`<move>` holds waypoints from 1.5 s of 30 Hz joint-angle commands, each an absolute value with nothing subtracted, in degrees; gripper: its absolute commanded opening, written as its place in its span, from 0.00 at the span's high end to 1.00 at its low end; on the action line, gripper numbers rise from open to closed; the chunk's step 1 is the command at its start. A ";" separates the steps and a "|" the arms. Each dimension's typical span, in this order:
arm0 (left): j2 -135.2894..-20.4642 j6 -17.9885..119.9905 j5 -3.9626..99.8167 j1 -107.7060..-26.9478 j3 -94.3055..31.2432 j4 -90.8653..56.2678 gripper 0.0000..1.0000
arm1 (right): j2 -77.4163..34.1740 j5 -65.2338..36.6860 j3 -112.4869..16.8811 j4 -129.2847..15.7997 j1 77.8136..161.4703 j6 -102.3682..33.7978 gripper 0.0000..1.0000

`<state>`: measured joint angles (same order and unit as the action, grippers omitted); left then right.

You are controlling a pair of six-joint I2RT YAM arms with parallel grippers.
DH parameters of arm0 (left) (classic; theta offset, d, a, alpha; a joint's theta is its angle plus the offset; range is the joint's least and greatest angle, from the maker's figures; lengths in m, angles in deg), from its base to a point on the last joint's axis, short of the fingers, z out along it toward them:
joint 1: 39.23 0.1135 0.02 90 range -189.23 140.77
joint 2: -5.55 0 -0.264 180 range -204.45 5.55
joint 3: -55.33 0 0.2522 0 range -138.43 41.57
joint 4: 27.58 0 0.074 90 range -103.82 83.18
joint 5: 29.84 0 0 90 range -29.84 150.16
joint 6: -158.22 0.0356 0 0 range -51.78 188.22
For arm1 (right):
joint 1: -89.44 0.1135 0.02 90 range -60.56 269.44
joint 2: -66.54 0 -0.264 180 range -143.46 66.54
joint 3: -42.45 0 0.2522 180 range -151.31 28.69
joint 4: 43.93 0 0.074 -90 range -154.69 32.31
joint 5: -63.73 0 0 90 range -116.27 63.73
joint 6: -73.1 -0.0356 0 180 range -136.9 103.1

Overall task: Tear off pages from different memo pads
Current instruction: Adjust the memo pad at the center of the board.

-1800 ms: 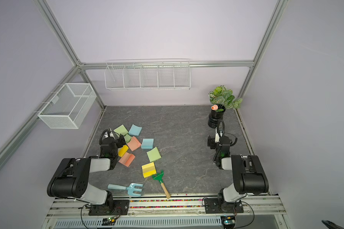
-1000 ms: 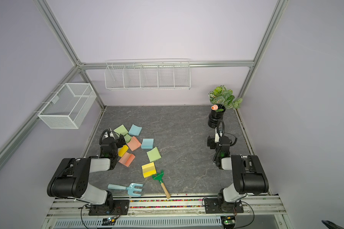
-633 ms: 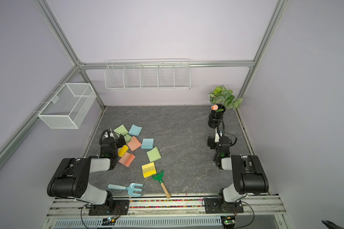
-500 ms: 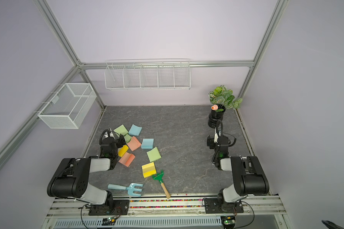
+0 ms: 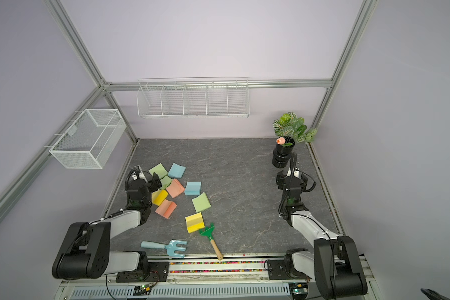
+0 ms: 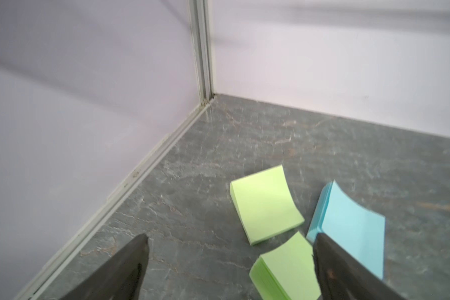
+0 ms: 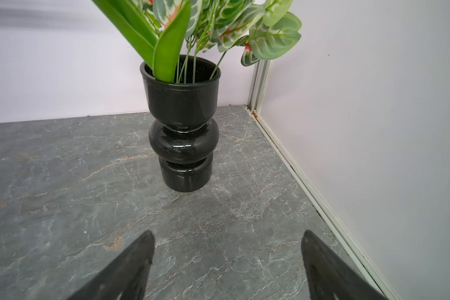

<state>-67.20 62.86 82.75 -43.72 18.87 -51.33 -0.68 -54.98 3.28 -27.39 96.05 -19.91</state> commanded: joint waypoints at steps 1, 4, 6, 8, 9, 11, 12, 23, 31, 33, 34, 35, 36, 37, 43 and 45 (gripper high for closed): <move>-60.10 57.24 88.34 -43.36 18.99 -43.92 0.01 | 1.54 -55.90 0.66 -35.07 96.72 -24.90 0.11; -55.34 49.16 91.79 -43.36 15.63 -32.41 0.01 | 1.94 -54.47 -0.62 -38.00 97.25 -27.40 0.11; -55.14 45.55 92.27 -43.36 12.01 -24.90 0.01 | 1.90 -52.24 -0.76 -38.27 97.44 -28.49 0.11; -56.59 41.10 92.58 -43.36 7.68 -16.54 0.01 | 1.81 -51.04 -0.92 -38.78 97.61 -29.61 0.11; -57.51 38.67 93.00 -43.36 6.04 -13.49 0.01 | 1.84 -50.97 -0.94 -39.20 97.70 -30.02 0.11; -59.83 37.56 91.36 -43.36 4.05 -11.60 0.01 | 1.86 -50.92 -1.49 -40.58 97.83 -30.91 0.11; -60.62 37.80 89.58 -43.36 3.96 -12.12 0.01 | 1.92 -50.75 -1.85 -41.09 97.88 -31.15 0.11; -60.86 34.98 62.46 -43.45 9.68 -27.64 0.01 | -0.52 -44.28 -6.61 -46.28 99.84 -34.57 0.11; -58.82 31.74 58.88 -45.75 10.28 -23.99 0.00 | -6.87 -42.67 -10.02 -48.24 104.81 -33.35 0.11; -58.31 32.66 60.43 -48.25 9.79 -22.06 0.00 | -7.50 -42.11 -10.42 -48.38 105.42 -32.90 0.11; -58.31 33.09 61.40 -49.71 9.46 -21.15 0.00 | -7.62 -42.05 -10.60 -48.45 105.73 -32.76 0.11; -58.47 33.24 61.37 -50.88 9.25 -20.77 0.01 | -7.72 -41.88 -10.69 -48.41 105.96 -32.62 0.11; -58.76 33.32 60.62 -51.51 9.15 -20.84 0.02 | -7.72 -41.75 -10.77 -48.53 106.20 -32.55 0.11; -59.37 33.28 59.55 -51.90 8.91 -20.85 0.03 | -7.71 -41.67 -10.96 -48.79 106.34 -32.46 0.11; -63.14 33.43 54.45 -53.03 6.47 -19.02 0.09 | -6.48 -40.43 -10.91 -50.55 108.00 -33.37 0.11; -64.56 34.39 54.32 -54.22 4.89 -17.41 0.10 | -6.15 -39.60 -10.31 -51.16 109.21 -33.71 0.11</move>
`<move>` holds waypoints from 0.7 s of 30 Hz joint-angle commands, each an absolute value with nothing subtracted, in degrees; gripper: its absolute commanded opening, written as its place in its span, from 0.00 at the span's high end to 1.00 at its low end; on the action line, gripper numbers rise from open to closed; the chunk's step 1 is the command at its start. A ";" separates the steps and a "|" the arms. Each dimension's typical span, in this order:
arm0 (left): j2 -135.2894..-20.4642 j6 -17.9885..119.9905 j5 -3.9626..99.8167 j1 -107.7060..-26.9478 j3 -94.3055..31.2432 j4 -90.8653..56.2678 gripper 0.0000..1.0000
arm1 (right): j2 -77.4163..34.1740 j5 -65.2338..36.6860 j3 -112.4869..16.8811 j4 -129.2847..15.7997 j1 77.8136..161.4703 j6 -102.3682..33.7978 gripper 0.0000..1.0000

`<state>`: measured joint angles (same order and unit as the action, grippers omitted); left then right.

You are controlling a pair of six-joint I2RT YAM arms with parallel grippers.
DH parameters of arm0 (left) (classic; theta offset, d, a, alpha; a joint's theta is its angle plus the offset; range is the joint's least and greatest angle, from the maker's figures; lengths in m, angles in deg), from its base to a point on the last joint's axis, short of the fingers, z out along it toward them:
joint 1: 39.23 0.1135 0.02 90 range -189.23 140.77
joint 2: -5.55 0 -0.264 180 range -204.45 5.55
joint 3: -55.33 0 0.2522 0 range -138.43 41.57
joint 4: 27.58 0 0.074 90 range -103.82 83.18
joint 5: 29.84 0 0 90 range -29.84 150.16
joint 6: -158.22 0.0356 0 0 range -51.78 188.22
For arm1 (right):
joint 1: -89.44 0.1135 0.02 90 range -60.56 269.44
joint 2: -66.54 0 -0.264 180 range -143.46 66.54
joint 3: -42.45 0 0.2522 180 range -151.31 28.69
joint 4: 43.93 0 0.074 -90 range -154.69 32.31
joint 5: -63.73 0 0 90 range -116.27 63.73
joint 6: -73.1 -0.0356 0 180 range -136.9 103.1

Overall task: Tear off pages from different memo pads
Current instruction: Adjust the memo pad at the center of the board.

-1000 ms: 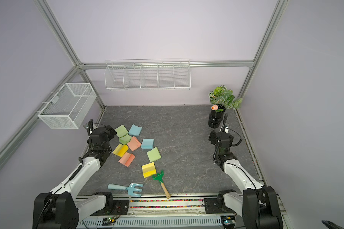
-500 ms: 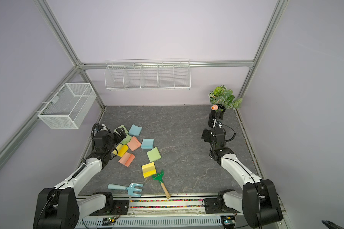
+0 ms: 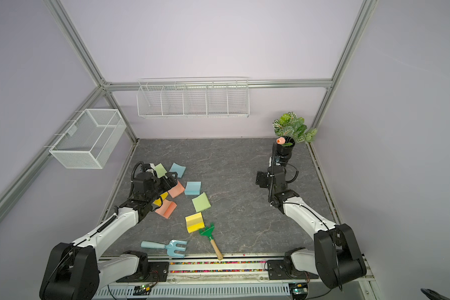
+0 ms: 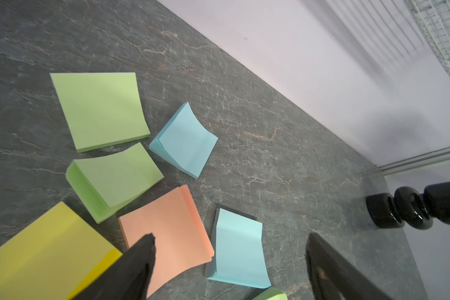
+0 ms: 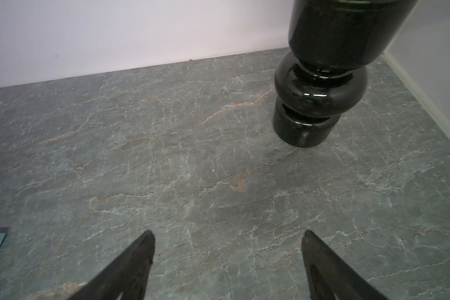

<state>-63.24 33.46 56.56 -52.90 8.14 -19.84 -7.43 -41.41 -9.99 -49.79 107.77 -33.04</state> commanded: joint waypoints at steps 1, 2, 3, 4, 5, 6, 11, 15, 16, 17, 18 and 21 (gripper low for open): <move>-65.60 34.89 54.51 -55.00 3.94 -16.39 0.11 | -6.06 -39.39 -9.87 -51.36 109.99 -33.78 0.11; -66.73 34.99 54.49 -55.48 3.05 -15.68 0.12 | -6.05 -39.26 -9.43 -51.57 110.70 -33.62 0.11; -67.75 34.93 54.17 -55.67 2.34 -15.22 0.14 | -6.10 -39.06 -9.08 -51.87 111.23 -33.62 0.11; -69.12 34.73 53.74 -55.81 1.59 -14.69 0.15 | -6.12 -39.04 -8.73 -52.07 111.66 -33.51 0.11; -70.50 34.42 53.36 -55.85 0.75 -14.17 0.17 | -6.14 -38.93 -8.36 -52.21 112.01 -33.47 0.11; -71.72 34.08 52.94 -55.88 0.13 -13.79 0.19 | -6.07 -38.86 -8.10 -52.17 112.21 -33.60 0.11; -75.56 32.35 53.73 -59.55 -2.82 -8.46 0.27 | -5.09 -36.56 -8.23 -52.38 112.85 -34.54 0.11; -74.06 31.14 57.15 -64.30 -2.99 -2.43 0.28 | -5.30 -36.36 -8.38 -52.33 113.59 -34.43 0.11; -73.28 30.42 57.54 -65.19 -2.33 -1.76 0.29 | -5.59 -36.15 -8.56 -52.33 113.79 -34.45 0.11; -72.42 29.48 57.61 -66.18 -1.28 -1.40 0.29 | -5.91 -35.95 -8.72 -52.38 114.07 -34.41 0.11; -71.60 28.58 57.67 -66.88 -0.47 -1.17 0.29 | -6.18 -35.68 -8.96 -52.53 114.30 -34.41 0.11; -69.74 25.29 57.12 -69.26 2.90 -2.53 0.30 | -7.01 -35.11 -9.83 -53.08 115.23 -34.41 0.11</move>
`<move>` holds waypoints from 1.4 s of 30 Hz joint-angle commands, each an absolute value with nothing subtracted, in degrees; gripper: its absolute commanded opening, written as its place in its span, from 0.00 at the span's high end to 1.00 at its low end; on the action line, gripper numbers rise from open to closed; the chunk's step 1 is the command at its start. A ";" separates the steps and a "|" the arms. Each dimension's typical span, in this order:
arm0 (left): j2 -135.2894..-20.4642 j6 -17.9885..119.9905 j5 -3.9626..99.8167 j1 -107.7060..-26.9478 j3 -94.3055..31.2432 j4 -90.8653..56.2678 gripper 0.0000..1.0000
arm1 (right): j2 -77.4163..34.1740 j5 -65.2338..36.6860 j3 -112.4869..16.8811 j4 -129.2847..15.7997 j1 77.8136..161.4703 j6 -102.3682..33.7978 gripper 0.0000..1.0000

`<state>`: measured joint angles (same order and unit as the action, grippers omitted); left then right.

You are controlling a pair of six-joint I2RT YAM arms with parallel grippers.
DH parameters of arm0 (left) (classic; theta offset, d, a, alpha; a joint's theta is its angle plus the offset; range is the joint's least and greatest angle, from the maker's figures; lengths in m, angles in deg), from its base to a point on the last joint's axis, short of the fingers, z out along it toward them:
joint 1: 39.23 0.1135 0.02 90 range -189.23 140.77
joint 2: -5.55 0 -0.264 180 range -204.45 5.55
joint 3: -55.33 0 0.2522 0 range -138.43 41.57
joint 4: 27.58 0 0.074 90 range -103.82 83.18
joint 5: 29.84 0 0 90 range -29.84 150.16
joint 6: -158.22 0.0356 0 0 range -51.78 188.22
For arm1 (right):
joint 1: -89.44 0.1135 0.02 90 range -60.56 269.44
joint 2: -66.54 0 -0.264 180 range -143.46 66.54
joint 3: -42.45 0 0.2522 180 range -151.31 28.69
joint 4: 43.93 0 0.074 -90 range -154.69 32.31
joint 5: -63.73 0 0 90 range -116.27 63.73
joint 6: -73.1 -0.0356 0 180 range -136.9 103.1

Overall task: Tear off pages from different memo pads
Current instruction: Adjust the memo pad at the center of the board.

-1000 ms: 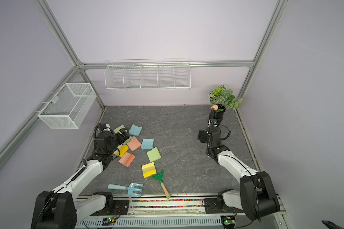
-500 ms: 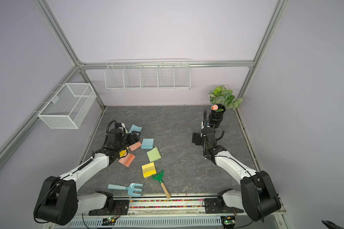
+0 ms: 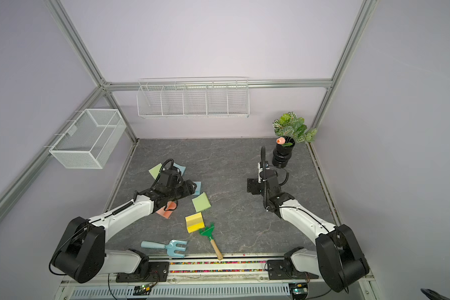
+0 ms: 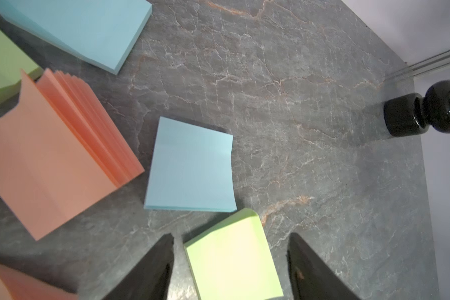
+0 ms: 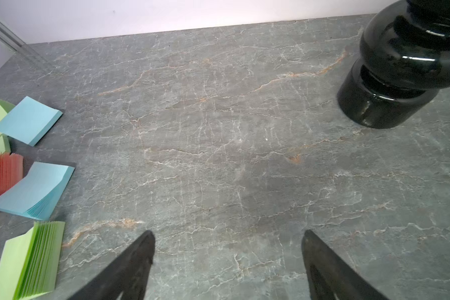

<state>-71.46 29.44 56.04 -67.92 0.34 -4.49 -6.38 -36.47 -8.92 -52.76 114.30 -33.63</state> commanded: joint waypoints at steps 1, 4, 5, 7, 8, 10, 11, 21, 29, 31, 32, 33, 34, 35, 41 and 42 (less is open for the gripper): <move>-69.78 24.37 56.10 -69.99 4.07 -3.92 0.30 | -7.26 -34.89 -10.11 -53.19 115.65 -34.32 0.11; -71.03 22.33 53.88 -70.61 5.89 -6.91 0.30 | -8.04 -34.80 -10.94 -53.84 116.70 -33.71 0.11; -71.46 22.03 53.88 -70.74 6.21 -7.52 0.31 | -8.36 -34.80 -11.32 -54.30 117.01 -33.56 0.11; -72.06 21.71 54.42 -70.70 6.67 -8.05 0.32 | -8.77 -34.48 -11.78 -54.61 117.51 -33.28 0.11; -72.25 21.68 54.52 -70.77 6.88 -8.44 0.33 | -8.94 -34.34 -11.86 -54.62 117.61 -33.28 0.11; -72.53 21.60 55.15 -70.87 7.25 -8.78 0.33 | -9.16 -34.09 -12.05 -54.59 118.11 -33.14 0.11; -72.67 21.64 55.32 -70.95 7.42 -9.08 0.34 | -9.26 -34.01 -12.17 -54.61 118.18 -33.06 0.11; -77.47 22.05 53.87 -71.84 8.52 -12.32 0.45 | -9.57 -34.26 -12.08 -54.13 118.81 -32.96 0.11; -81.47 23.87 53.02 -72.23 7.83 -13.37 0.47 | -9.44 -34.34 -11.87 -53.90 118.87 -33.01 0.11; -82.31 24.33 52.70 -72.37 7.50 -13.79 0.48 | -9.13 -34.35 -11.45 -53.32 118.88 -33.18 0.11; -82.76 24.57 52.69 -72.53 7.31 -13.96 0.48 | -9.05 -34.23 -11.34 -53.03 118.90 -33.31 0.11; -83.18 24.60 52.65 -72.74 7.14 -14.23 0.48 | -9.04 -34.14 -11.15 -52.72 118.93 -33.25 0.11; -83.55 24.76 52.56 -72.92 6.83 -14.73 0.48 | -9.03 -33.81 -11.04 -52.39 118.98 -33.30 0.11; -83.93 24.80 52.51 -73.21 6.49 -15.11 0.48 | -9.04 -33.37 -10.84 -51.88 118.99 -33.30 0.11; -87.89 25.40 52.33 -75.89 2.40 -16.60 0.49 | -9.39 -30.97 -10.41 -50.00 119.34 -33.71 0.06; -88.81 25.50 52.34 -76.28 1.47 -16.94 0.49 | -9.39 -30.76 -10.27 -49.69 119.50 -33.75 0.05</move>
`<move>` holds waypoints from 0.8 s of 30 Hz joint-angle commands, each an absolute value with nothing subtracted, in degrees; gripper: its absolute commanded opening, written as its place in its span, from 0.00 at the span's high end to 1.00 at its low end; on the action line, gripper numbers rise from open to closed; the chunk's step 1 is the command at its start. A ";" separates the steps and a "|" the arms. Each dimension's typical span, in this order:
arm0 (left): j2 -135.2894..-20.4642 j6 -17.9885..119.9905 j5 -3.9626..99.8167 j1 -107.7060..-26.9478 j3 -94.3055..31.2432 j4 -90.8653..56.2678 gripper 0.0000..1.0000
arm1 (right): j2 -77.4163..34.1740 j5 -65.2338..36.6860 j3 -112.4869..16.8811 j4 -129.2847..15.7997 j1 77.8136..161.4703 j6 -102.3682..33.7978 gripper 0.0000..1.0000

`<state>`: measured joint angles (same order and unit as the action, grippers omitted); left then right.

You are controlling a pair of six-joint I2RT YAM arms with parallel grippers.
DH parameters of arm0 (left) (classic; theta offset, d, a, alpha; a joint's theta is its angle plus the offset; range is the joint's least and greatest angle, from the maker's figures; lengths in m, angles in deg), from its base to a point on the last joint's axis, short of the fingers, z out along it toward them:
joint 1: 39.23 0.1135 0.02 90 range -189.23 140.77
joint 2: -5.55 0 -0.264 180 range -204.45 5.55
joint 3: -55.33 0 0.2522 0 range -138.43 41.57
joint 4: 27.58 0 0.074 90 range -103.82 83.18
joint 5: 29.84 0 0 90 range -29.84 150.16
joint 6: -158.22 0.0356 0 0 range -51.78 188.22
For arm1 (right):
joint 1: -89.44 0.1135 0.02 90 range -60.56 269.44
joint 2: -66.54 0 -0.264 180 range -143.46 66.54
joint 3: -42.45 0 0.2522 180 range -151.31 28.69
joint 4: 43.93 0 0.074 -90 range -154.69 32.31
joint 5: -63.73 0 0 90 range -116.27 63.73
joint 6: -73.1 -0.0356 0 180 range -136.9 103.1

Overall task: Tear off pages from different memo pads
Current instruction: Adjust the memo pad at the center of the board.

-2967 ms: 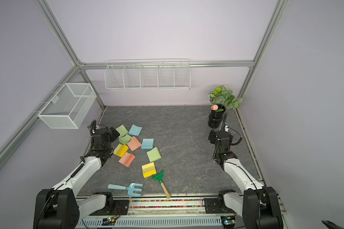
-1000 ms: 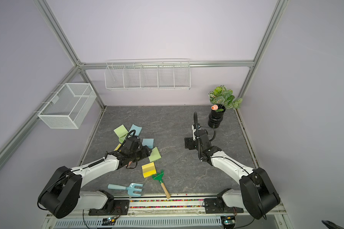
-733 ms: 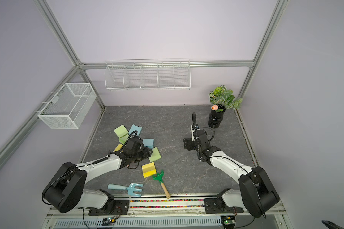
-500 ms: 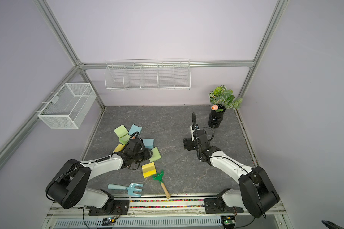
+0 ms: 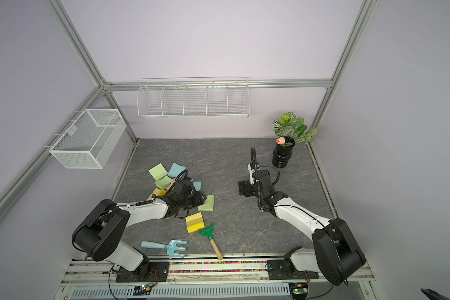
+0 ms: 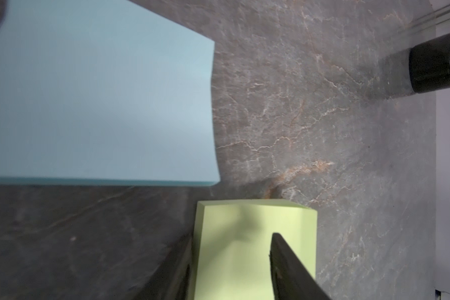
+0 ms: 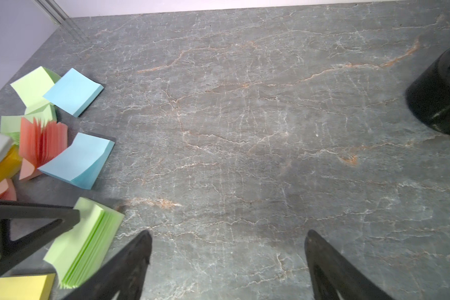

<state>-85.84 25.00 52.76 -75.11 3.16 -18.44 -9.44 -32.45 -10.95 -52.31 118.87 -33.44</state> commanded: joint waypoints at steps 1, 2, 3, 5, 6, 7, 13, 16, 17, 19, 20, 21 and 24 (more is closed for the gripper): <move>-89.70 25.50 52.33 -76.61 0.67 -17.29 0.49 | -9.43 -30.67 -10.25 -49.58 119.58 -33.82 0.05; -90.65 25.66 52.26 -76.96 -0.12 -17.95 0.49 | -9.48 -30.67 -10.16 -49.48 119.58 -33.82 0.04; -91.69 25.76 52.03 -77.23 -1.01 -18.74 0.49 | -9.53 -30.75 -10.15 -49.42 119.59 -33.78 0.03; -93.52 25.69 51.58 -77.71 -2.65 -19.75 0.50 | -9.61 -31.00 -10.20 -49.46 119.67 -33.68 0.03; -94.49 25.47 51.18 -78.07 -3.88 -20.08 0.50 | -9.51 -31.10 -10.16 -49.56 119.63 -33.62 0.02; -95.23 25.34 50.66 -78.36 -4.71 -20.43 0.51 | -9.53 -31.20 -10.16 -49.57 119.60 -33.59 0.02; -97.41 26.60 49.49 -80.82 -9.85 -21.03 0.50 | -9.25 -31.28 -10.63 -50.85 119.67 -31.68 0.01; -95.53 29.36 51.13 -80.80 -11.75 -17.25 0.49 | -9.39 -31.54 -11.12 -51.71 119.61 -30.49 0.04; -94.09 30.55 52.65 -80.80 -12.24 -15.08 0.48 | -9.32 -31.68 -11.14 -51.92 119.65 -29.95 0.05; -90.80 33.11 56.49 -80.80 -12.74 -11.13 0.46 | -9.29 -31.91 -11.35 -52.23 119.73 -28.91 0.08; -88.79 34.46 58.38 -80.76 -12.70 -9.10 0.46 | -9.37 -31.90 -11.52 -52.70 119.69 -28.08 0.09; -86.58 35.78 60.01 -80.84 -12.43 -7.44 0.45 | -9.59 -31.90 -11.98 -53.37 119.84 -27.28 0.10; -79.84 39.18 65.23 -80.80 -10.00 -3.99 0.43 | -11.29 -30.84 -14.15 -56.31 120.01 -24.64 0.17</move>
<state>-85.56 33.81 57.89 -80.81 -10.70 -9.74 -9.66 -31.53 -11.47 -53.40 119.35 -28.36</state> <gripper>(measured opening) 0.564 0.852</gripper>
